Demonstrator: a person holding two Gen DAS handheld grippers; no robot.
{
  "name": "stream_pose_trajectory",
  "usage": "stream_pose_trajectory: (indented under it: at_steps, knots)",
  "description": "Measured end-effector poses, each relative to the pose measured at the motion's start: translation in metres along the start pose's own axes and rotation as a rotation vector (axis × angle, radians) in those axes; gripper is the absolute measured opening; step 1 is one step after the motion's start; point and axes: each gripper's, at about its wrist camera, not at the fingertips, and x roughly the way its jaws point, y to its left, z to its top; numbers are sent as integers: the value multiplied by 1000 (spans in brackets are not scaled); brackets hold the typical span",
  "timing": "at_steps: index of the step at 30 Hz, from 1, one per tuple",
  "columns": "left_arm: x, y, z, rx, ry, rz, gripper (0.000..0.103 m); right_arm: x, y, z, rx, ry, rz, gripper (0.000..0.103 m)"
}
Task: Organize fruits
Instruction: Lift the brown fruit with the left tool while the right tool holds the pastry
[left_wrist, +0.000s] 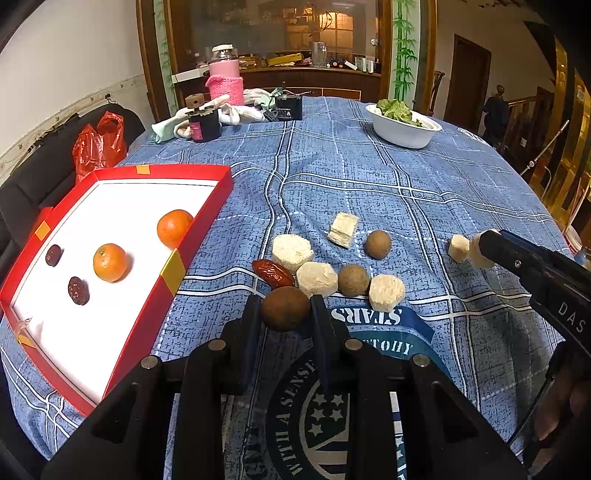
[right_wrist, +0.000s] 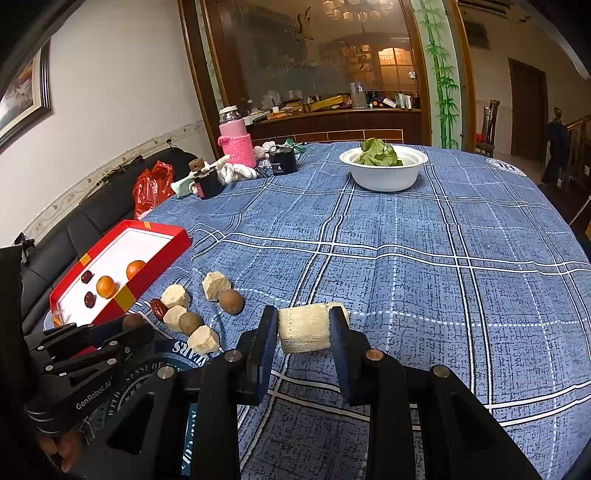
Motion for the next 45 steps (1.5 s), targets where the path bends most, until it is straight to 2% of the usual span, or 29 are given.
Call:
stream_pose_trajectory:
  at_steps: [11, 25, 45]
  knots:
    - [-5, 6, 0, -31, -20, -5, 24, 3, 0, 0, -5, 2, 3, 29]
    - [-11, -5, -1, 34, -56, 49, 24, 1, 2, 3, -8, -16, 6, 29]
    - [-21, -4, -7, 29, -81, 64, 24, 3, 11, 5, -33, -37, 45, 29]
